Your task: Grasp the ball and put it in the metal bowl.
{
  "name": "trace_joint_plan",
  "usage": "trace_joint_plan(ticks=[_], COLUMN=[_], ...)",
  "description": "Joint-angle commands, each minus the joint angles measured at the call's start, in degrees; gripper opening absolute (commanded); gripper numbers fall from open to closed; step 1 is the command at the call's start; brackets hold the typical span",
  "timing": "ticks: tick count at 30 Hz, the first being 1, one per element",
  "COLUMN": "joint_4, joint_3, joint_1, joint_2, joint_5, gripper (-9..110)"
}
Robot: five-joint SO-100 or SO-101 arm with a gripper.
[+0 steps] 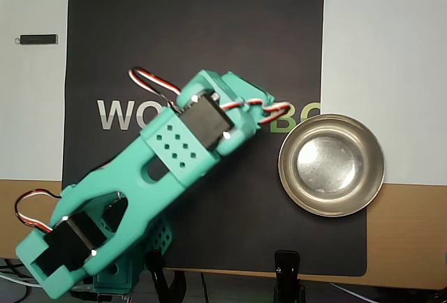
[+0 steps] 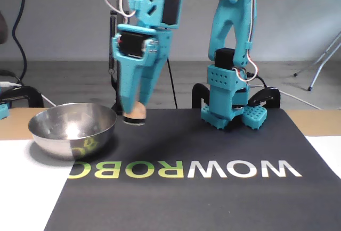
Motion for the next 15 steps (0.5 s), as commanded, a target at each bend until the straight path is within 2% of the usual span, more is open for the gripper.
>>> trace_joint_plan(ticks=[1, 15], joint_4=[-0.4, 0.3], joint_3=[-2.5, -4.7], joint_1=[1.8, 9.8], joint_2=[2.0, 1.7], joint_5=[0.1, -0.2], gripper=[25, 25])
